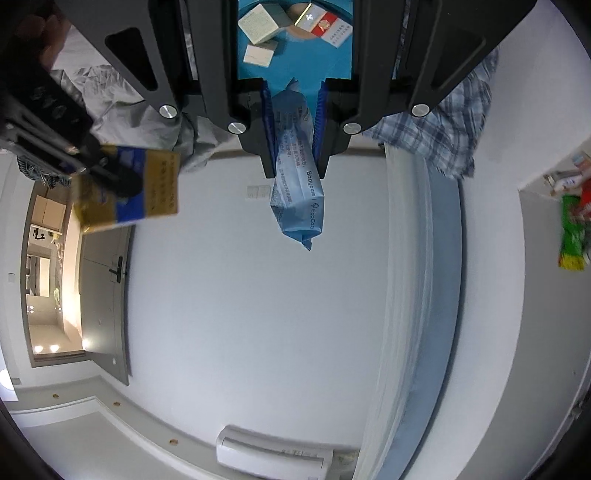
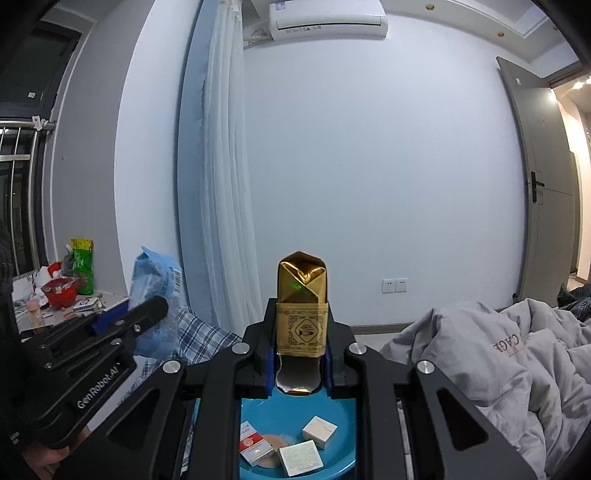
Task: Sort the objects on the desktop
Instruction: 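Lift both held packages and carry them over the blue basin, then lower the blue packet into the basin and open the left tool, then lower the gold foil package into the basin and open the right tool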
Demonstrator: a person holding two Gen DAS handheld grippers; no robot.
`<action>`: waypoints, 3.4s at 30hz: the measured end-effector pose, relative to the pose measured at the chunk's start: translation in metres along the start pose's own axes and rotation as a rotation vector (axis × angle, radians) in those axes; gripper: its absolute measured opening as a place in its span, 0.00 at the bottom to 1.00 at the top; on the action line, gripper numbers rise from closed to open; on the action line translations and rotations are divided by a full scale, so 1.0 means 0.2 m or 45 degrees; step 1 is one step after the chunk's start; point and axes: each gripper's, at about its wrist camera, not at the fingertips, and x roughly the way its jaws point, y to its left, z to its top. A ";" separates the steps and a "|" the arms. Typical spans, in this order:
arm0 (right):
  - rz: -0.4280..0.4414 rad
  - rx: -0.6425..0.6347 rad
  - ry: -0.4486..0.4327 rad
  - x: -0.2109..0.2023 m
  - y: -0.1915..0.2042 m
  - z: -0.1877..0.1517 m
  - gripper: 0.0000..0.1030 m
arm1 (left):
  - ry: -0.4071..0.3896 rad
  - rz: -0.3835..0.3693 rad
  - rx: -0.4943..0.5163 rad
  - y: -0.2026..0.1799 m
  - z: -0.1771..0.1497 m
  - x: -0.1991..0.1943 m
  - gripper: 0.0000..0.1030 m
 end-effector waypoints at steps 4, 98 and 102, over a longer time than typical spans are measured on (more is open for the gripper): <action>0.003 -0.003 0.023 0.05 -0.02 -0.05 0.17 | 0.081 0.035 -0.036 0.02 -0.09 0.13 0.19; -0.098 0.015 0.649 0.72 -0.16 -0.79 0.17 | 0.637 0.114 -0.112 0.15 -0.79 0.77 0.73; -0.103 0.010 0.659 0.73 -0.15 -0.80 0.17 | 0.639 0.107 -0.104 0.14 -0.79 0.77 0.73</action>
